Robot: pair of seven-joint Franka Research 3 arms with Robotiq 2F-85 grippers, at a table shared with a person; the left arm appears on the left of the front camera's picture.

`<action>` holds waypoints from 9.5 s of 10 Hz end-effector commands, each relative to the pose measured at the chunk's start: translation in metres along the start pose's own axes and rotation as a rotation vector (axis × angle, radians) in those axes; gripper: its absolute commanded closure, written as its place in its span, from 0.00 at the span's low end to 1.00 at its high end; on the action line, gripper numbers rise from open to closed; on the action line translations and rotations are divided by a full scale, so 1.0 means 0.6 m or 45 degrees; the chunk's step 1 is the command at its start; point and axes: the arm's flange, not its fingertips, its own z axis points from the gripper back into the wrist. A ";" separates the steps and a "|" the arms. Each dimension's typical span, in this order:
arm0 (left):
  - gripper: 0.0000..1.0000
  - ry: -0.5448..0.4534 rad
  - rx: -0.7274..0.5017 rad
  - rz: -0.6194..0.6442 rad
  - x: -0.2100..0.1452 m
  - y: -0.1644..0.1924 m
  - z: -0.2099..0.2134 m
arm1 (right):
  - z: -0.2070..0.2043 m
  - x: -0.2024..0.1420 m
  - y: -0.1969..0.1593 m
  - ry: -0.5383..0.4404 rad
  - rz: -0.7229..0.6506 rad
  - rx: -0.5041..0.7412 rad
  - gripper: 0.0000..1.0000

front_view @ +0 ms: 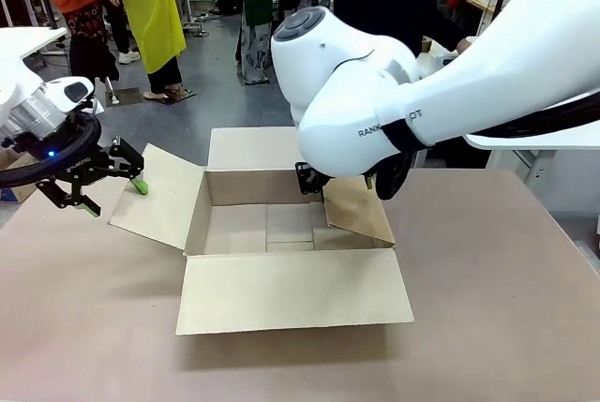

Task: Pack the gift set into the box.
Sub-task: Place both hands on the side flaps of the Package Box and spread them outward, then lift both hands away from the flaps of the Package Box, then press and hold the closed box until the human finishes sealing it.

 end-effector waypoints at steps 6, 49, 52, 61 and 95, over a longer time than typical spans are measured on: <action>0.00 -0.009 0.020 0.014 -0.002 -0.001 0.006 | 0.042 -0.005 -0.050 -0.051 -0.147 -0.065 0.00; 0.00 -0.009 0.020 0.014 -0.002 -0.001 0.006 | -0.045 -0.038 -0.396 -0.014 -0.427 0.585 0.00; 0.00 -0.009 0.020 0.014 -0.002 -0.001 0.006 | -0.045 -0.038 -0.396 -0.014 -0.427 0.585 0.00; 0.00 -0.009 0.020 0.014 -0.002 -0.001 0.006 | -0.045 -0.038 -0.396 -0.014 -0.427 0.585 0.00; 0.00 0.164 -1.498 0.129 -0.025 0.373 0.129 | -0.113 -0.259 -0.797 0.275 -1.173 1.922 0.00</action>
